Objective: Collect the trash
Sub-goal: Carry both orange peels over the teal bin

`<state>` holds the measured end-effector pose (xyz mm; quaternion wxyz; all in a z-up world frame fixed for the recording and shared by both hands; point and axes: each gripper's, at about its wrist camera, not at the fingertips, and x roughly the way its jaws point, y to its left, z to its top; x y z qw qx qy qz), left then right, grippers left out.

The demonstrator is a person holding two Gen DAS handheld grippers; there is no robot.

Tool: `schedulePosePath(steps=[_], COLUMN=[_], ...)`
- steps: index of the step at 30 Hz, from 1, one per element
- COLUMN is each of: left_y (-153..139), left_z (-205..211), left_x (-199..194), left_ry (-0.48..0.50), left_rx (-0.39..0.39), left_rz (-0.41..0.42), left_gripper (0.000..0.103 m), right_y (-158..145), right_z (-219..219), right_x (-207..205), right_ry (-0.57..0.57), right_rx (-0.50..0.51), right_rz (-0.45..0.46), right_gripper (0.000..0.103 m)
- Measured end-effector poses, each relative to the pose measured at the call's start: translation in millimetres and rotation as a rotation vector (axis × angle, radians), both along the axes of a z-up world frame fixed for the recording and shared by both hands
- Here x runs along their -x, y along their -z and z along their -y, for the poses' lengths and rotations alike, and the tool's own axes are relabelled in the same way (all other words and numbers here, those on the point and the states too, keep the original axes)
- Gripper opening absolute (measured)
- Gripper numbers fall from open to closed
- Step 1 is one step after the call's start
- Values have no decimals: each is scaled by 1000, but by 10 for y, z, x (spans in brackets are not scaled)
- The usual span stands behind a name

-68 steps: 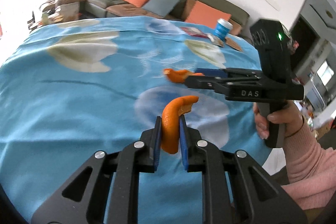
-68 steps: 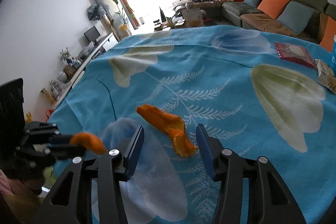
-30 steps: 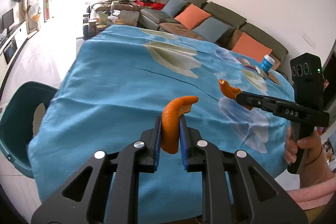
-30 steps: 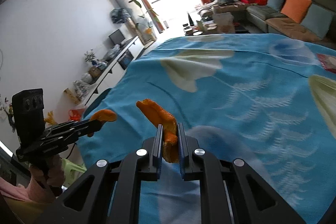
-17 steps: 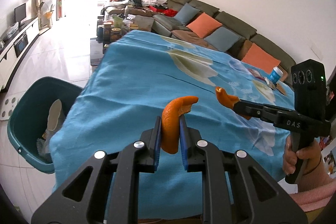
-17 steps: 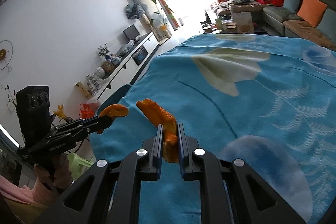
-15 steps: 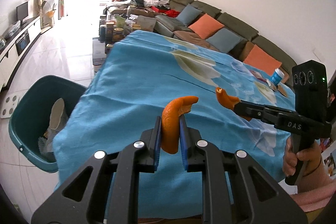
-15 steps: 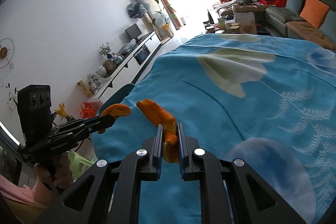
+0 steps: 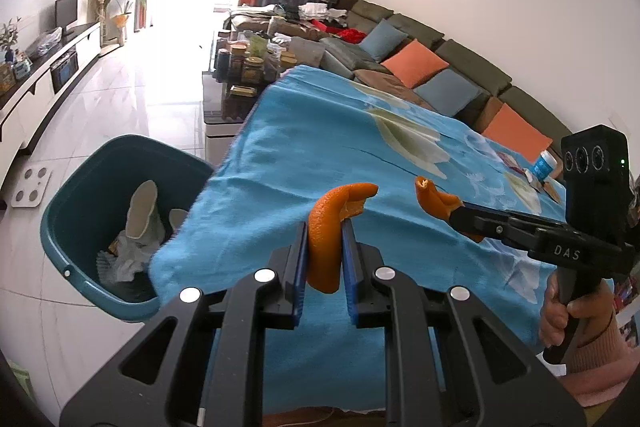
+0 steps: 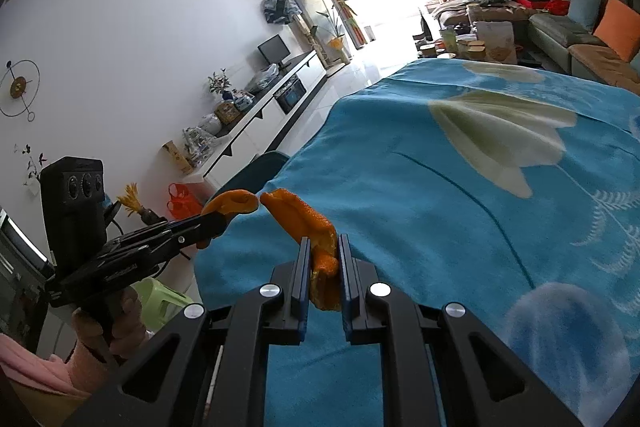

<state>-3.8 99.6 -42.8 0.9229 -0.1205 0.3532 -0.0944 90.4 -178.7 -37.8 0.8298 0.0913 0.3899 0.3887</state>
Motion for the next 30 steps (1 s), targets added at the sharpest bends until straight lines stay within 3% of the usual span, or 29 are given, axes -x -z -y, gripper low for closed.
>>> schedulePosePath(steps=[30], left_y=[0], left_z=[-616], left_x=[71], left_ry=[-190], left_rx=[-15], left_rz=[0], left_gripper=[16], right_y=[-56], right_z=[-780], right_x=[-120], right_ry=[-170], right_rx=[-24], right_rz=[-24], right_gripper=[11])
